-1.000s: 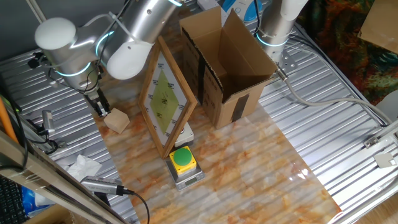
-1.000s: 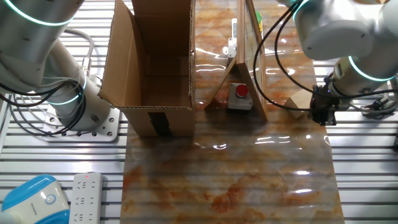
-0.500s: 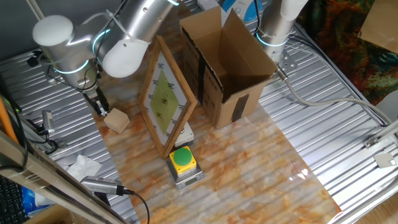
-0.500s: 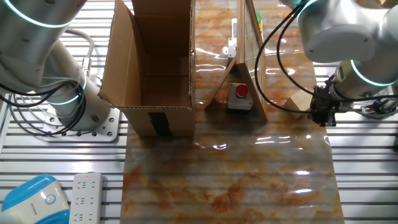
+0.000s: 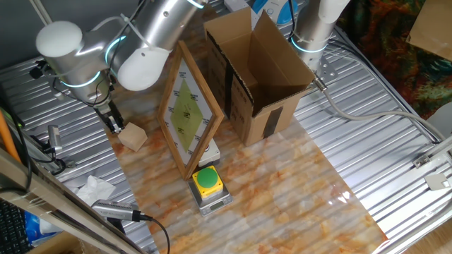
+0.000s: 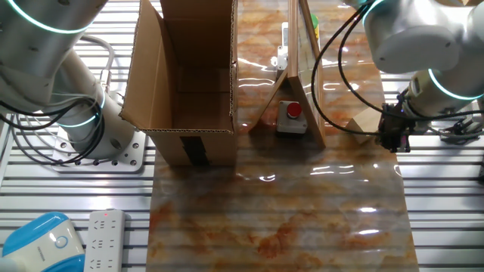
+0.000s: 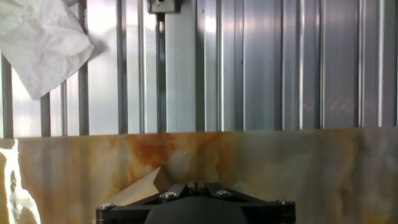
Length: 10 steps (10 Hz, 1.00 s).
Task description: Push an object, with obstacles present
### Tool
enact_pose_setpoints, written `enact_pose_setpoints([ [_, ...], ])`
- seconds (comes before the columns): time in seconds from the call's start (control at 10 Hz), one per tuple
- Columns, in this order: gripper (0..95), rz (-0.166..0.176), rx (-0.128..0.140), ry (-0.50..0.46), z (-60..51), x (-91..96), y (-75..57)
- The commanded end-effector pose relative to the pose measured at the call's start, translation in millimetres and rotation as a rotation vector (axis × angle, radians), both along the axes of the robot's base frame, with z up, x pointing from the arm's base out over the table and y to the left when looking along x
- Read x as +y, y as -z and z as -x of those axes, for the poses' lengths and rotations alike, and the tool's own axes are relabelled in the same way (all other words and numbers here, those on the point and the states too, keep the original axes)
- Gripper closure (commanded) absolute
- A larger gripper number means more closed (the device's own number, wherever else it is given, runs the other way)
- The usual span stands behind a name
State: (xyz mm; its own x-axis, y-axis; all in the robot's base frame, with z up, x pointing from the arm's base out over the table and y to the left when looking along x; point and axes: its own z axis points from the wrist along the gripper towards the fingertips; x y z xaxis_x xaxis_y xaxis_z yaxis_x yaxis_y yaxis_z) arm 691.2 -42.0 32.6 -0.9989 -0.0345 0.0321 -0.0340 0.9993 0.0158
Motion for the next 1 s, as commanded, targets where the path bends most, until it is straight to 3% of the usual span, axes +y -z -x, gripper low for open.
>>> enact_pose_setpoints([
  [0.1, 95.0, -0.01, 0.0, -0.035, 1.6, 0.5, -1.6],
  [0.4, 95.0, -0.033, -0.013, -0.119, 1.6, 0.5, -1.6],
  [0.7, 95.0, -0.056, -0.055, -0.201, 1.6, 0.5, -1.6],
  [1.0, 95.0, -0.062, -0.062, -0.25, 1.6, 0.5, -1.6],
])
